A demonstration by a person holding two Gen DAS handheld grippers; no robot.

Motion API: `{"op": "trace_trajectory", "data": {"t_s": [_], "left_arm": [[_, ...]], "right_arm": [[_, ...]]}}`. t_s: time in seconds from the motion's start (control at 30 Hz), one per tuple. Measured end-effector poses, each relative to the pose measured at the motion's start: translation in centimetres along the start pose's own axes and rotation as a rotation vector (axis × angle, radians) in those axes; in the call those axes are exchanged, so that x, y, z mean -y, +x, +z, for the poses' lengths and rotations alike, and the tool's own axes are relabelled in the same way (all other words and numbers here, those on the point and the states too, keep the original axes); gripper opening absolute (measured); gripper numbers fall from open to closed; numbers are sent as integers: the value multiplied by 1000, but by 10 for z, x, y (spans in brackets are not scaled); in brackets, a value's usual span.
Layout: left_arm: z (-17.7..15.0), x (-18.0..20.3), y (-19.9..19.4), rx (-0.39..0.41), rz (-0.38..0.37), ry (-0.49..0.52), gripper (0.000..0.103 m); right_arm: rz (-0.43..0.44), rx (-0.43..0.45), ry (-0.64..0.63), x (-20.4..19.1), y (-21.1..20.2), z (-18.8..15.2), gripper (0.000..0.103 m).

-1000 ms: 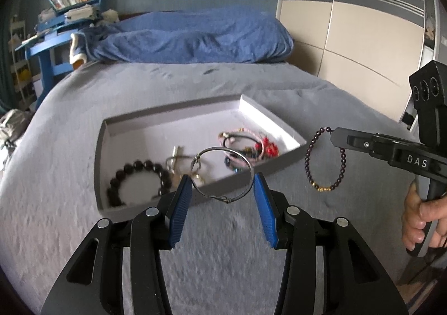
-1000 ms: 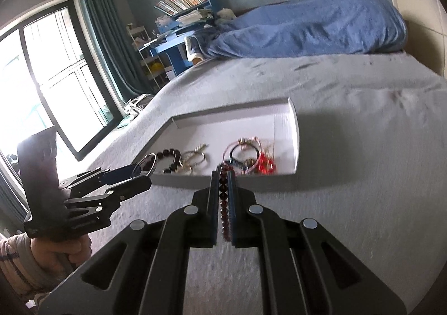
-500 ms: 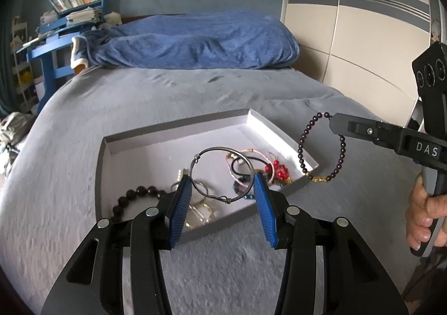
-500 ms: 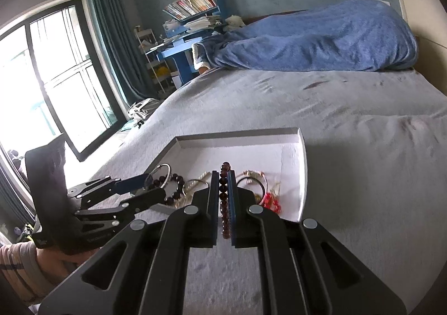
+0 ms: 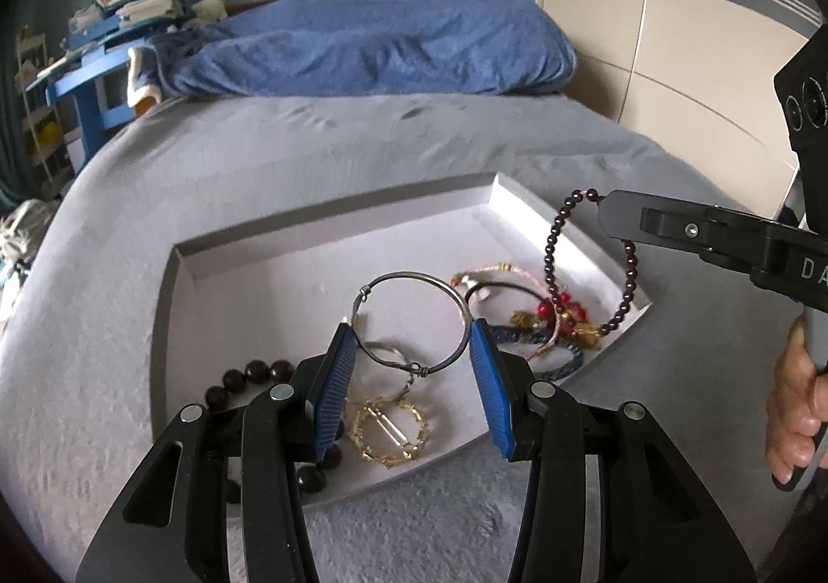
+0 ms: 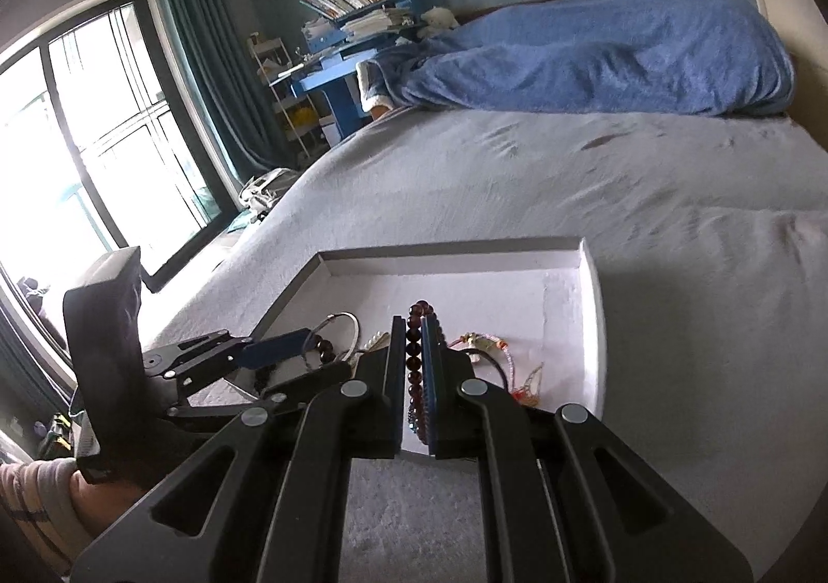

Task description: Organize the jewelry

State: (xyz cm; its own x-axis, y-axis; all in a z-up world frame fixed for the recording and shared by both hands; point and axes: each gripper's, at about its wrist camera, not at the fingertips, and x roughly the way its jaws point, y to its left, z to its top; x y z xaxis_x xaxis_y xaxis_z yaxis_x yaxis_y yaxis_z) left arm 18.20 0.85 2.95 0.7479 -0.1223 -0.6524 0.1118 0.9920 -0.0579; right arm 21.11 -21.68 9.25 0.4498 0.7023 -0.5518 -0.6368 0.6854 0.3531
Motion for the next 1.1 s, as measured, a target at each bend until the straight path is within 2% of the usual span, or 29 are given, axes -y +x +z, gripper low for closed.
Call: {"op": "trace_trajectory", "data": {"t_s": [0.23,0.53,0.7,0.77,0.83,0.9,0.97,1.07,1.1], "left_arm": [[-9,-4,15,-39,4,-2,47],[-11,-6,21,-52,8,-12,48],[-10,-6,20,-42,15,-17,56],[-11,-6,18,-37,16,-17,59],[-12,-5,15,-27,17,-20,68],[-13,-5,12,-21,17,-24,69],[-15,-4,9,-16,14,-28,69],[-19,-4,0,7,9,-39,81],[-20,-4,-4,16,2,-43,81]], "right_arm": [[-54,-79,3,10,28,-12,6],[-120,-118,4,26,38,-24,6],[-136,-113,2,27,36,-28,7],[-139,-105,-3,27,34,-30,13],[-136,-94,-3,27,30,-30,23],[-138,-85,-6,27,27,-30,38],[-146,-77,-11,27,24,-31,41],[-148,-69,-12,27,19,-32,42],[-147,-65,-10,27,17,-33,45]]}}
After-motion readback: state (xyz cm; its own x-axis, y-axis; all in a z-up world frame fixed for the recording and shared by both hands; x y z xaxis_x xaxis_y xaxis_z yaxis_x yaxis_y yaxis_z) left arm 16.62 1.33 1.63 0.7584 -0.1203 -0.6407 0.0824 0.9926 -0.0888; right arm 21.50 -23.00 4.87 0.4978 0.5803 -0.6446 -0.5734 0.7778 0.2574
